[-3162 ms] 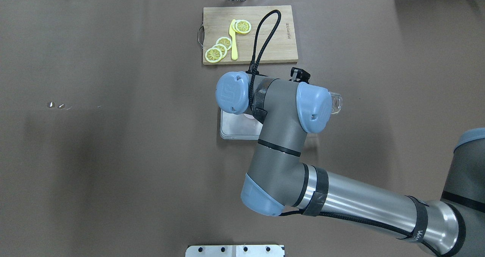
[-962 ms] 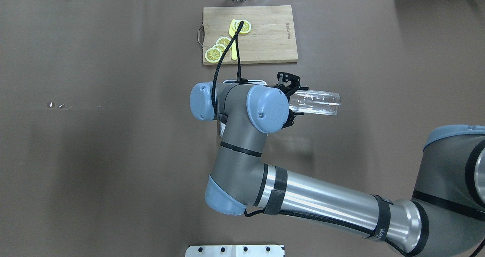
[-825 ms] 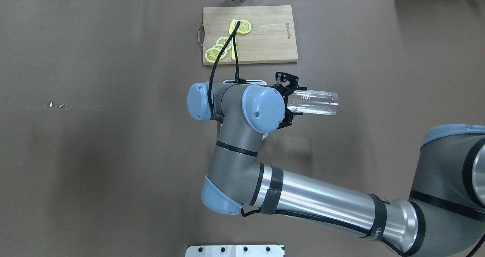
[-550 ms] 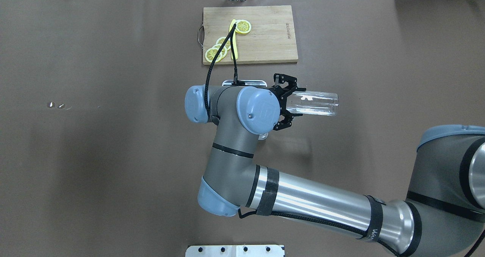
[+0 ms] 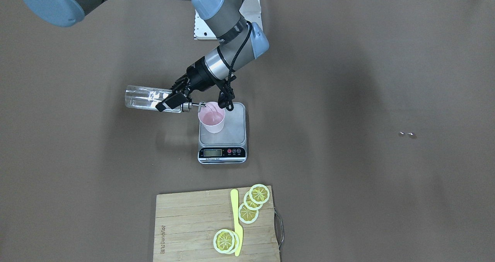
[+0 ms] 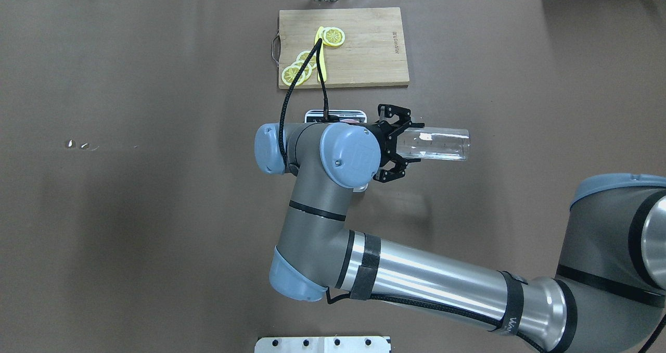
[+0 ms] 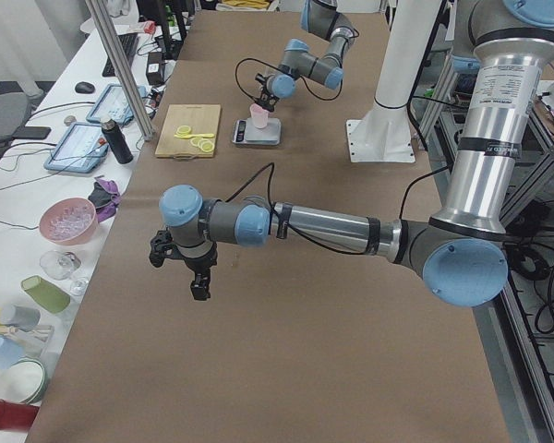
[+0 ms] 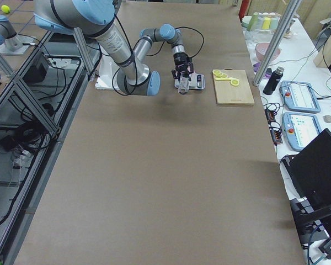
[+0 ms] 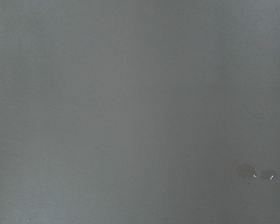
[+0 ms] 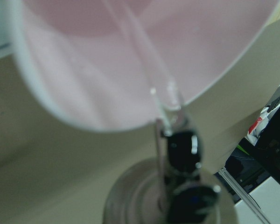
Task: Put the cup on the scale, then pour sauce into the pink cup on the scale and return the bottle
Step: 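Tilt the sauce bottle with the right gripper to pour into the cup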
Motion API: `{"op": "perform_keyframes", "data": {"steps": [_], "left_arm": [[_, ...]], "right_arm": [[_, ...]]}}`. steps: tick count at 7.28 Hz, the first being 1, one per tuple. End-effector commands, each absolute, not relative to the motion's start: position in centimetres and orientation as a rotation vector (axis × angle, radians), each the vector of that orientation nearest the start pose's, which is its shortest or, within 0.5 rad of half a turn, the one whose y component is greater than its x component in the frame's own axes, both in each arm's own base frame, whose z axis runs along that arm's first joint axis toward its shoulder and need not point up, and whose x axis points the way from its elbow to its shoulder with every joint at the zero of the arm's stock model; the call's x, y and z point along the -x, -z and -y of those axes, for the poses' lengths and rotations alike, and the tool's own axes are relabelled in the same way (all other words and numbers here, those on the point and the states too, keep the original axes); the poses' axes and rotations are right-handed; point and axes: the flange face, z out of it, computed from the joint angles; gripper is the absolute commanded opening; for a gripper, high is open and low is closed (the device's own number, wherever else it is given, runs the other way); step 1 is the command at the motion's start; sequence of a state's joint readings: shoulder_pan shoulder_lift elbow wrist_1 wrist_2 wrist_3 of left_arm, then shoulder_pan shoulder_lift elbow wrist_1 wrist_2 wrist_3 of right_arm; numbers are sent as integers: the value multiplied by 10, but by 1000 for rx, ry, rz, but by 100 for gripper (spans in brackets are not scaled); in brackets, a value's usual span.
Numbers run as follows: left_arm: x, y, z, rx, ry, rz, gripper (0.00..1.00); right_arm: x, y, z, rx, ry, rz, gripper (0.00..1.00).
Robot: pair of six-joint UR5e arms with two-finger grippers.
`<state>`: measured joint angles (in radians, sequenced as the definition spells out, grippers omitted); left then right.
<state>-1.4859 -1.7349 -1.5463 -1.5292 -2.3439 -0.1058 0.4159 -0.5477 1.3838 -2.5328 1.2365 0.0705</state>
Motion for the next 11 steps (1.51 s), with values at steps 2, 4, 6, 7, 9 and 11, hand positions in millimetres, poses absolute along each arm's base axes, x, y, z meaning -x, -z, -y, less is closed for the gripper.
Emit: {"op": "perform_keyframes", "data": {"steps": [2,4,6,7,9,11], "left_arm": [[16,-588,567,-20,-17,-776,98],[16,-588,568,-20,-17,-776,98],[16,-586,569,-23,-19,-777,98],[16,-585,569,-24,-19,-777,98],[15,-583,571,-28,-22,-777,98],[16,-582,572,-30,-22,-777,98]], "right_arm": [[586,-201,436,-86,1102,-376,54],[586,-199,435,-90,1103,-373,55],[571,-190,436,-158,1077,-326,57],[555,-194,431,-197,1068,-301,58],[527,-189,422,-267,1049,-258,59],[517,-178,425,-342,1025,-215,60]]}}
